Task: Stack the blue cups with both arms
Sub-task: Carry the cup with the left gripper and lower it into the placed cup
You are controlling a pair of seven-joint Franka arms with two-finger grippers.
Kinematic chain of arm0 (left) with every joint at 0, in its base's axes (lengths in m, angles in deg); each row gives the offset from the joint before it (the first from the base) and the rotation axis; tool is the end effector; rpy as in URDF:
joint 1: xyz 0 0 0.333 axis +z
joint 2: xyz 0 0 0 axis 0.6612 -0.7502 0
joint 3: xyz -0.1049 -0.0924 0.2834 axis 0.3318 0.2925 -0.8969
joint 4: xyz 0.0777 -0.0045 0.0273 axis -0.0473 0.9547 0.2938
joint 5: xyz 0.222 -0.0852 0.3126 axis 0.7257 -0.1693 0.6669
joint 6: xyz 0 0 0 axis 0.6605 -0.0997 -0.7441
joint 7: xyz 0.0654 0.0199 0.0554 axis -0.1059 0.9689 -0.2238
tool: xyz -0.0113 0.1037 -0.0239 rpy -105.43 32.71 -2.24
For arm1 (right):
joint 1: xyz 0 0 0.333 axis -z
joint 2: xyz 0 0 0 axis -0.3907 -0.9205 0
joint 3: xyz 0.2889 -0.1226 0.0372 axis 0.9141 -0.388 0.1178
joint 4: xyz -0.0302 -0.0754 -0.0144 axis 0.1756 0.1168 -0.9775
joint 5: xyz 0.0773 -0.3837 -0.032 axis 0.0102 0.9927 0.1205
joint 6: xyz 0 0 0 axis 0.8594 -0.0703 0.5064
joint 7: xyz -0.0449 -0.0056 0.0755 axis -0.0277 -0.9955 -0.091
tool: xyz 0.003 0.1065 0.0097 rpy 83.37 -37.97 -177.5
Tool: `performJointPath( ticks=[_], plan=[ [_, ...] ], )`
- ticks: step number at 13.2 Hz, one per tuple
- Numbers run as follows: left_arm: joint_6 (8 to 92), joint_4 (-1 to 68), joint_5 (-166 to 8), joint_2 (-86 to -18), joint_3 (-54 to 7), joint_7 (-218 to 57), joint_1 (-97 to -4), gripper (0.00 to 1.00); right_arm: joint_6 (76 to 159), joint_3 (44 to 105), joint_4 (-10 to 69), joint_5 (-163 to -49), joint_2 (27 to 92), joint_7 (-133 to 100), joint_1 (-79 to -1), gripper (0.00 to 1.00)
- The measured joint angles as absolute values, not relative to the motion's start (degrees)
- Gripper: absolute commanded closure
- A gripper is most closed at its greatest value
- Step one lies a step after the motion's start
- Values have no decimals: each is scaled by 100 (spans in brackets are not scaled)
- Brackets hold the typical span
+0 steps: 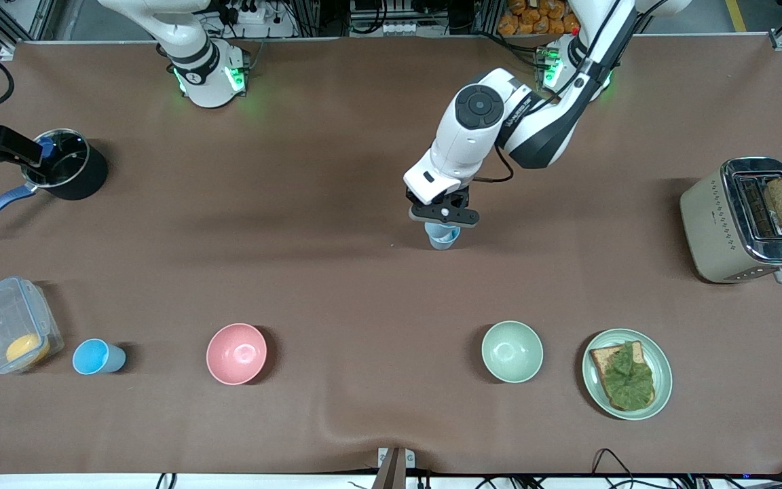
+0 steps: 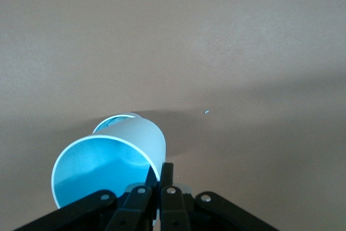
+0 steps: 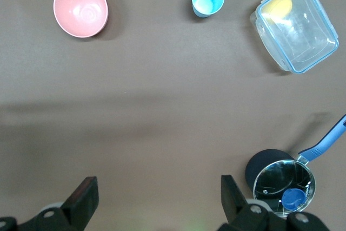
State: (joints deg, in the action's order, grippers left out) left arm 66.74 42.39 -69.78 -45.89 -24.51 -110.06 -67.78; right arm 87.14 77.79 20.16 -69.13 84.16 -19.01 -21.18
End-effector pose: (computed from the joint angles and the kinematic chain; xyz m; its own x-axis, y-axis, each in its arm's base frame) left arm 0.4687 -0.4289 0.3427 0.9940 -0.1037 0.0337 -0.1076 -0.9833 0.1467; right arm 0.5395 -0.0373 0.6346 0.9983 -0.0284 -0.0500 -0.0284 -0.9996 0.0015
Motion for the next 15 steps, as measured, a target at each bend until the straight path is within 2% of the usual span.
performJointPath(
  ticks=[5,6,7,8,11,12,13,14,15],
  plan=[
    [6676,4265,-6974,-4613,-2490,-11216,-6768,100,8713,7779,2017,-6913,8416,-1901,-2118,0],
    [6675,4282,-6974,-4620,-2500,-11217,-6765,95,8713,7779,2017,-6913,8416,-1901,-2118,0],
    [6675,4304,-6974,-4628,-2507,-11218,-6762,79,8713,7779,2017,-6913,8416,-1901,-2118,0],
    [6675,4327,-6974,-4639,-2514,-11220,-6760,71,8713,7779,2017,-6913,8416,-1901,-2118,0],
    [6676,4345,-6974,-4663,-2522,-11223,-6756,66,8713,7779,2017,-6913,8416,-1901,-2118,0],
    [6676,4345,-6974,-4663,-2524,-11224,-6755,60,8713,7779,2017,-6913,8416,-1901,-2118,0],
    [6676,4345,-6974,-4663,-2526,-11224,-6753,36,8713,7779,2017,-6913,8416,-1901,-2118,0],
    [6678,4343,-6974,-4662,-2529,-11225,-6740,0,8712,7780,2017,-6913,8416,-1901,-2118,0],
    [6692,4334,-6974,-4655,-2531,-11225,-6699,0,8712,7779,2017,-6913,8416,-1901,-2118,0]
  ],
)
